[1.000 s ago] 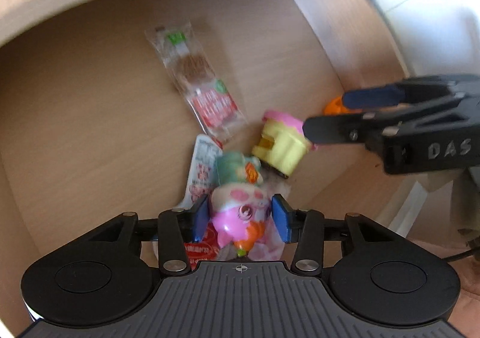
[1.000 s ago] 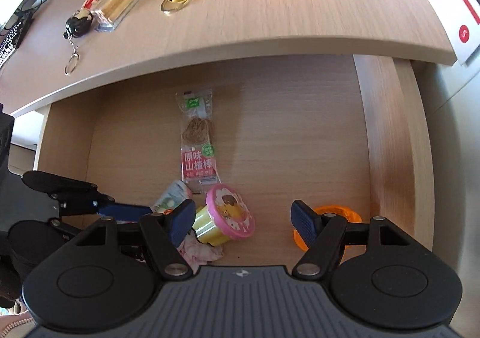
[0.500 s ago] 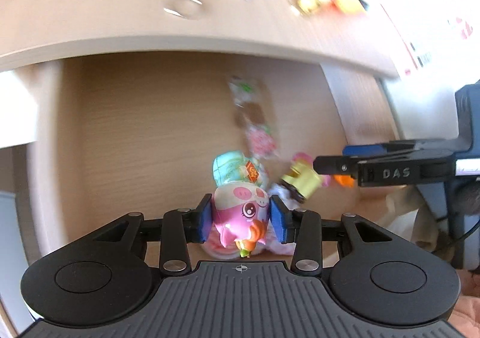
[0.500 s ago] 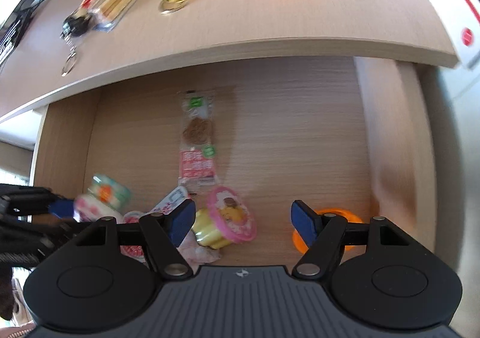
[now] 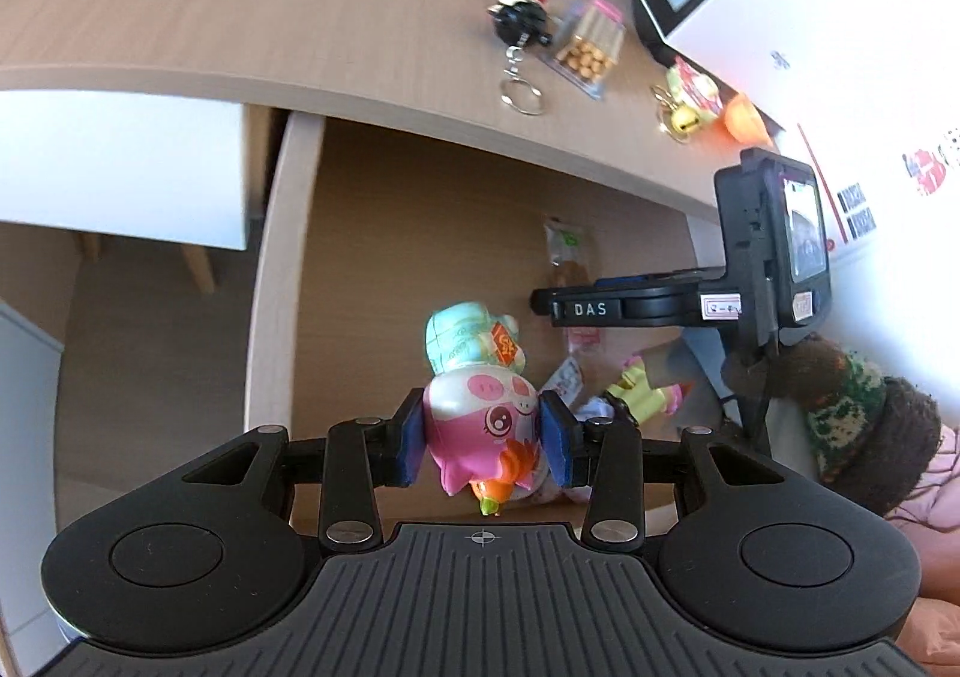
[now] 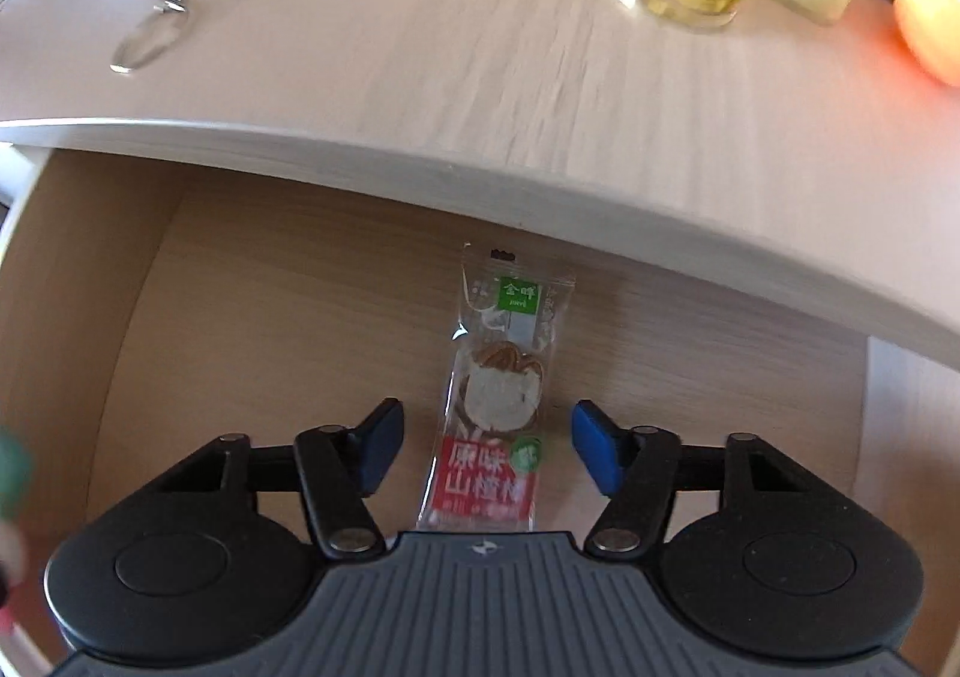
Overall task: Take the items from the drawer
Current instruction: 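Grasp the pink pig toy with left tool while right grasps hawthorn snack packet, then set pig toy on desk with left tool while right places snack packet beside it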
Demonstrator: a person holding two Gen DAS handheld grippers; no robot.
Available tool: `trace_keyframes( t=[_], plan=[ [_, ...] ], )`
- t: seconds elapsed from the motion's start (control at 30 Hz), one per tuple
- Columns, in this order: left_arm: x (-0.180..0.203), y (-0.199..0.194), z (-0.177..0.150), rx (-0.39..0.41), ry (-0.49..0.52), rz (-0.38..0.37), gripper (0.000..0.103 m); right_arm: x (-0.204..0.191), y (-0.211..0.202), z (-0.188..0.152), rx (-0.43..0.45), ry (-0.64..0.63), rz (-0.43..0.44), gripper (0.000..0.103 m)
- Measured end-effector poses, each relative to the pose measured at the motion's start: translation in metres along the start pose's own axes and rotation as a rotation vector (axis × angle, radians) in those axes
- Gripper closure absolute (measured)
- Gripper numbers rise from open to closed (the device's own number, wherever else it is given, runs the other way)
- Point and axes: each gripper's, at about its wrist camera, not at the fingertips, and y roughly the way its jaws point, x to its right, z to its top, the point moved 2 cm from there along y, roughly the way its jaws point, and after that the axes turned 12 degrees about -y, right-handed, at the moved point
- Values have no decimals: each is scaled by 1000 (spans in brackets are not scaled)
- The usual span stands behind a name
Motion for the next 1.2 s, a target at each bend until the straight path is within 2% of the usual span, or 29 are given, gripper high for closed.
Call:
trace_keyframes(
  t=[0.07,0.1,0.17,0.27,0.37,0.5,0.6,0.7,0.8,0.87,0.97,1.07,1.13,1.2],
  plan=[
    [-2,3,0,-4,-15,-1,60,-3,-1,1,13,-31,-10,55],
    [-2,5,0,-9,-17,-2,60,-6,-2,1,10,-60,-16,67],
    [1,8,-1,-19,-9,-6,60,-8,-6,0,-15,-92,9,68],
    [11,15,-2,-36,14,-23,60,-6,-21,-12,-22,-76,51,69],
    [20,22,-4,-53,37,-36,60,-3,-50,-28,21,-34,74,69],
    [36,23,-2,-50,78,-71,60,-2,-101,-44,123,13,95,69],
    [55,5,12,7,131,-127,60,4,-149,-52,234,54,85,69],
    [87,-25,42,127,207,-189,60,20,-203,-55,365,98,52,69],
    [125,-46,72,240,263,-212,60,40,-252,-45,499,114,-30,69],
    [148,-45,91,305,284,-204,59,53,-275,-41,565,116,-66,69],
    [170,-14,112,317,294,-183,59,87,-281,-34,597,127,-113,69],
    [178,35,119,284,341,-143,58,98,-266,-27,567,169,-118,69],
    [177,67,122,231,355,-74,57,101,-254,-28,536,175,-126,69],
    [174,93,124,217,348,1,58,105,-244,-28,513,172,-139,69]
  ],
)
